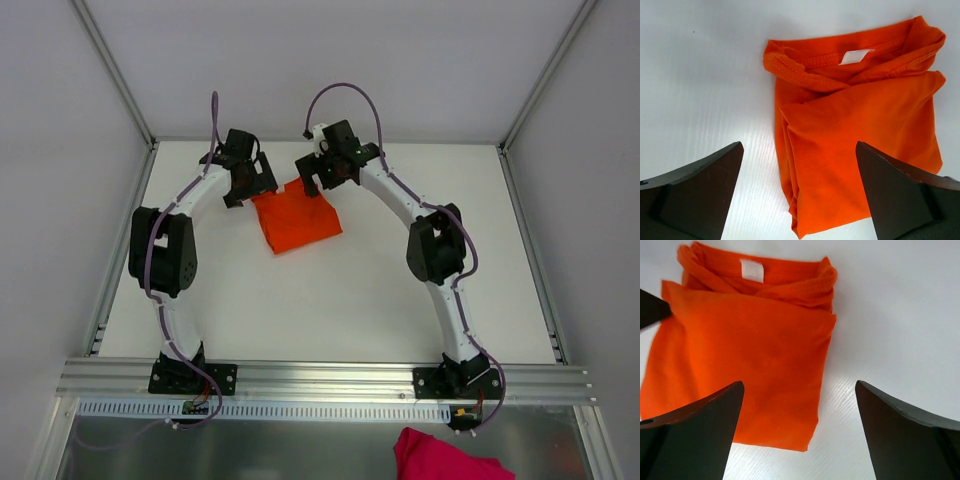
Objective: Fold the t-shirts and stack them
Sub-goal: Fold the long partially folded tshirt into a neat square
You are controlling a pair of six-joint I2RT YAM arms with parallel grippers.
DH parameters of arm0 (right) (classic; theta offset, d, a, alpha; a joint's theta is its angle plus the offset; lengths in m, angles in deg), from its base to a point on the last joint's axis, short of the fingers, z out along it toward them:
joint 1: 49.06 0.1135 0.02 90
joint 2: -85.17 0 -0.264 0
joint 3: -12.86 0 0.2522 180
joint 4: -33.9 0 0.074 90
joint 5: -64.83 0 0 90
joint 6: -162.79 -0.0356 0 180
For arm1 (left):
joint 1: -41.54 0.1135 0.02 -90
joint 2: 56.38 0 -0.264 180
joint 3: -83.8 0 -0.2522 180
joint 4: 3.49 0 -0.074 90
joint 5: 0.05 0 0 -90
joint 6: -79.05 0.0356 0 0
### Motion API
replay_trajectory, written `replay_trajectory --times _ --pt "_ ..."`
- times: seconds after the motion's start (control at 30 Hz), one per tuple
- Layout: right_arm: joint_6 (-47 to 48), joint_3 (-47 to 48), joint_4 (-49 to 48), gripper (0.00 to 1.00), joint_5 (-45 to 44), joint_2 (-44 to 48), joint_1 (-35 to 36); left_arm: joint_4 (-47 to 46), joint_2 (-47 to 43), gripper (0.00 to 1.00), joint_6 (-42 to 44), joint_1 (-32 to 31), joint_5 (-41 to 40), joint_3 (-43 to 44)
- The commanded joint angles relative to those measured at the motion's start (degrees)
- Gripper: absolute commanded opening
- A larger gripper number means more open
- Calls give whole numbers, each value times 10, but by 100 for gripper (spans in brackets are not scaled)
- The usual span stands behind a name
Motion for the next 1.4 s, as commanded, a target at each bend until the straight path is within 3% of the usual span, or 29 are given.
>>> replay_trajectory --times 0.0,0.13,0.23,0.3,0.33,0.37,0.4,0.67,1.1,1.27,1.37 --pt "23 -88 -43 100 -38 82 10 -39 -33 98 0 4 -6 16" --pt "25 -144 -24 100 -68 159 9 -39 -60 97 -17 1 33 21" --pt "10 -212 -11 94 -73 242 10 -58 -111 96 -26 -5 69 -9" --pt "9 -253 -11 78 -74 303 9 -68 -124 96 -27 -12 97 -19" --pt "8 -276 -7 37 -75 317 8 -67 -125 96 -33 -14 125 -23" --pt "8 -280 3 16 -75 328 8 -66 -124 95 -31 -25 140 -22" --pt "9 -285 23 2 -94 338 8 -63 -122 94 -26 -33 145 -23" --pt "-19 -322 69 1 -126 455 7 -88 -48 91 -48 -89 220 -25" --pt "-59 -429 115 1 -125 616 7 -97 49 88 -47 -110 177 -38" --pt "-51 -452 127 1 -144 632 7 -87 66 77 -53 -109 166 -35" --pt "-36 -442 130 1 -154 631 6 -66 64 76 -60 -110 168 -39"
